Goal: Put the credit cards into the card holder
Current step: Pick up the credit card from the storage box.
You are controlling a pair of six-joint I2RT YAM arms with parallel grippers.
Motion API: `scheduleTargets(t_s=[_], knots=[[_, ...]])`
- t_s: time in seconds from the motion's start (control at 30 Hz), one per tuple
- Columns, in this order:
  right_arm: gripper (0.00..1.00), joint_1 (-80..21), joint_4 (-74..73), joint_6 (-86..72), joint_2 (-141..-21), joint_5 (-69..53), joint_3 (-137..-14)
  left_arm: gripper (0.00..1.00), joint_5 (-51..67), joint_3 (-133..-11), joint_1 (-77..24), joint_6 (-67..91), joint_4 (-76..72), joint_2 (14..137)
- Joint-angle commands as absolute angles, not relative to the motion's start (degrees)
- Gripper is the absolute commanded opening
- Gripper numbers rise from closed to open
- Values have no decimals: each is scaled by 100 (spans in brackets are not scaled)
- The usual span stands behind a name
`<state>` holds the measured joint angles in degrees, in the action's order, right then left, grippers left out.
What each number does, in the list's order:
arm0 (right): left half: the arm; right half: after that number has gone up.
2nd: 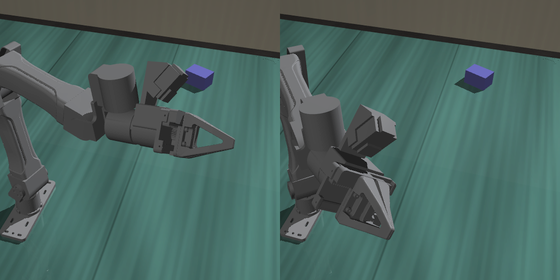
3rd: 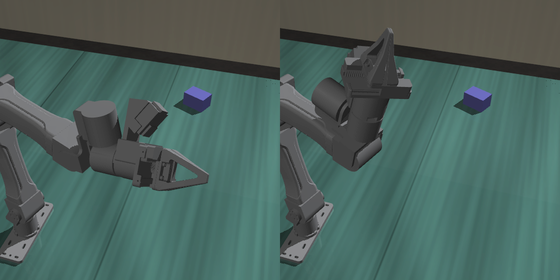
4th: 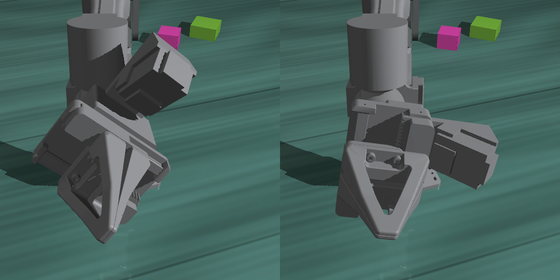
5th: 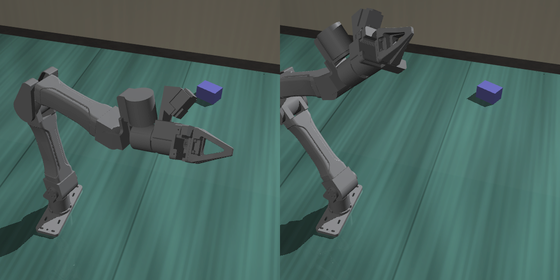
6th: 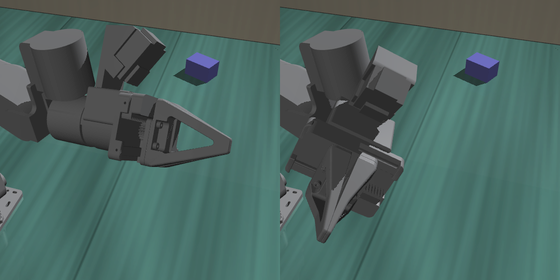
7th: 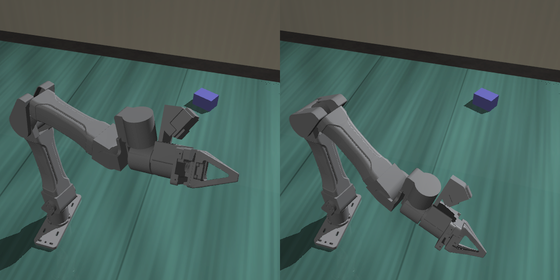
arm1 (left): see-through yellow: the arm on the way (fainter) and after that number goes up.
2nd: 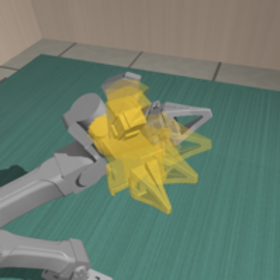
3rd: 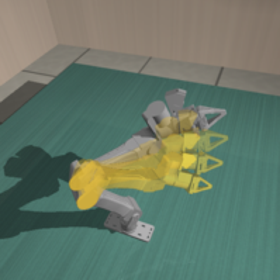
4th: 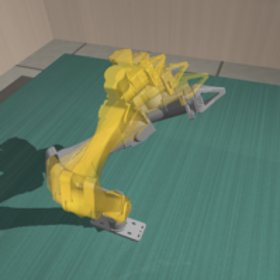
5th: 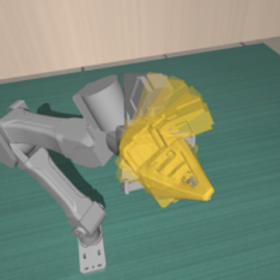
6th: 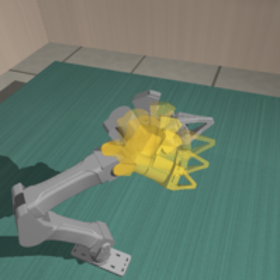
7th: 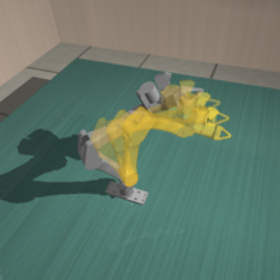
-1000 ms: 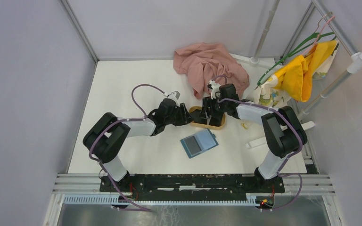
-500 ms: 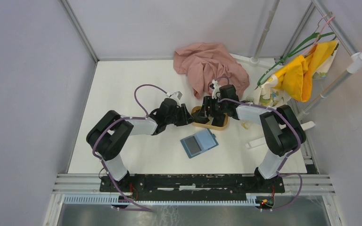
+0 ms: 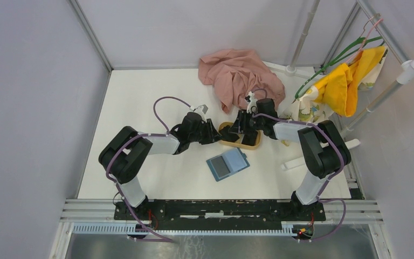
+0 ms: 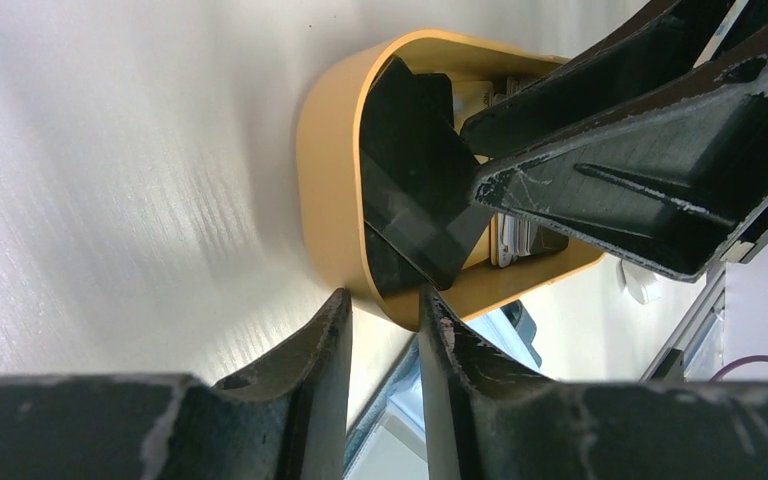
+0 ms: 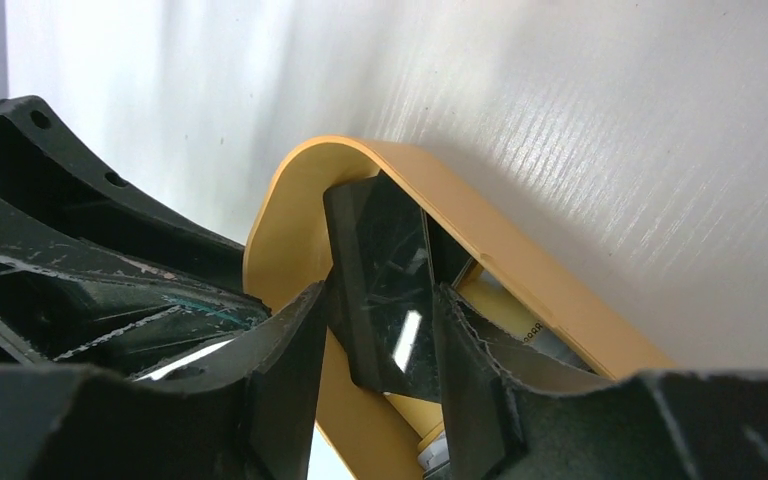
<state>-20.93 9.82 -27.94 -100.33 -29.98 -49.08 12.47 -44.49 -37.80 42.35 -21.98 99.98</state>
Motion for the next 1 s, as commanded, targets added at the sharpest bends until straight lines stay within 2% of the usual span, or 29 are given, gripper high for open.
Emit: scheduleTargets(t_s=[0.0,0.37,0.5,0.77,0.97], knots=[[44,-2227,1751,-3460,-9899,-4220,-4813,35,1501,-4605,-3838,4254,-2681,10072],[34,-2087,1990,-3596,-9781,-4456,-4658,35,1488,-4640,-3835,4263,-2625,10052],[33,-2087,1508,-3257,-9910,-4179,-4806,35,1511,-4662,-3831,4263,-2617,10062],[41,-2092,686,-2437,-10020,-3572,-5127,35,1594,-4757,-3839,4263,-2614,10132],[40,-2091,292,-2021,-9997,-3046,-5278,36,1652,-4818,-3834,4263,-2603,10154]])
